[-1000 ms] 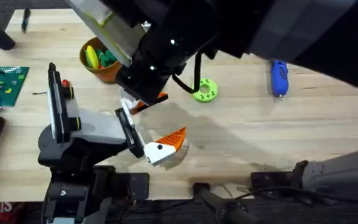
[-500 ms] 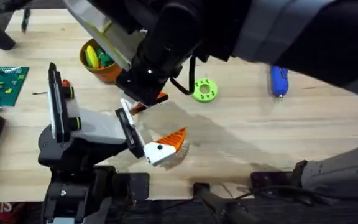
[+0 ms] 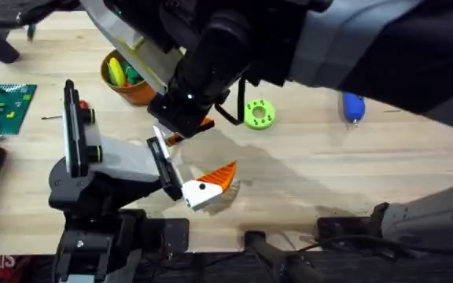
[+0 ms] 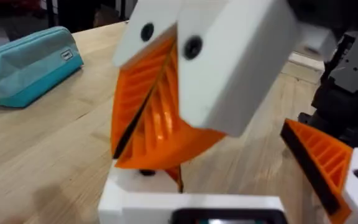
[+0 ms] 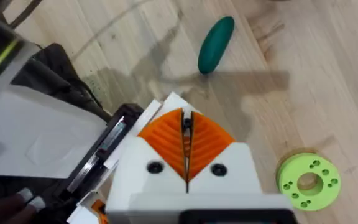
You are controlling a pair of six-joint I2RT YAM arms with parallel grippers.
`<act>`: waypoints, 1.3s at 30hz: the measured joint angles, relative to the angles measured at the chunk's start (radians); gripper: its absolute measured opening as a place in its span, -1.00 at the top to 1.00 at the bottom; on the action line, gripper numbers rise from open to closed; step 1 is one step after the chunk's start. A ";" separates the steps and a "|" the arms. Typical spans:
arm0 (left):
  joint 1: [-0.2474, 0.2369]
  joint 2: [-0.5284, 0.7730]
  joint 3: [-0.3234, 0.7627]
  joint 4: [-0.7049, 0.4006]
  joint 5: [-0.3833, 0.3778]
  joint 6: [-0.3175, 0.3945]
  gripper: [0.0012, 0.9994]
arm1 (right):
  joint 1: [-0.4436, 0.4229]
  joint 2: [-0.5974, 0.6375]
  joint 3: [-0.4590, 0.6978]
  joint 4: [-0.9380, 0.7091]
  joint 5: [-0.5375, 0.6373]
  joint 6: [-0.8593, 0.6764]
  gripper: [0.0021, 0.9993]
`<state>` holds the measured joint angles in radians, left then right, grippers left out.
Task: Pick up the gripper from the table and insert it into the empty holder that is missing its gripper. Then pick up a screw, insert it into the mounting hole, and use the screwdriver to tighten it. Finally, clean up the table by picking up the vegetable and placing it into the bucket.
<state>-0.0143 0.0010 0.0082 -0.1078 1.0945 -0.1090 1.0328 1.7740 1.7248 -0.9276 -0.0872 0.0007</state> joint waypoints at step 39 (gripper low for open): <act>0.000 0.000 0.000 0.000 0.002 0.013 -0.97 | 0.000 -0.026 -0.015 -0.015 -0.015 0.018 0.98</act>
<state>-0.0143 0.0010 0.0082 -0.1074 1.0962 -0.0959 1.0328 1.7481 1.7100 -0.9424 -0.1020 0.0189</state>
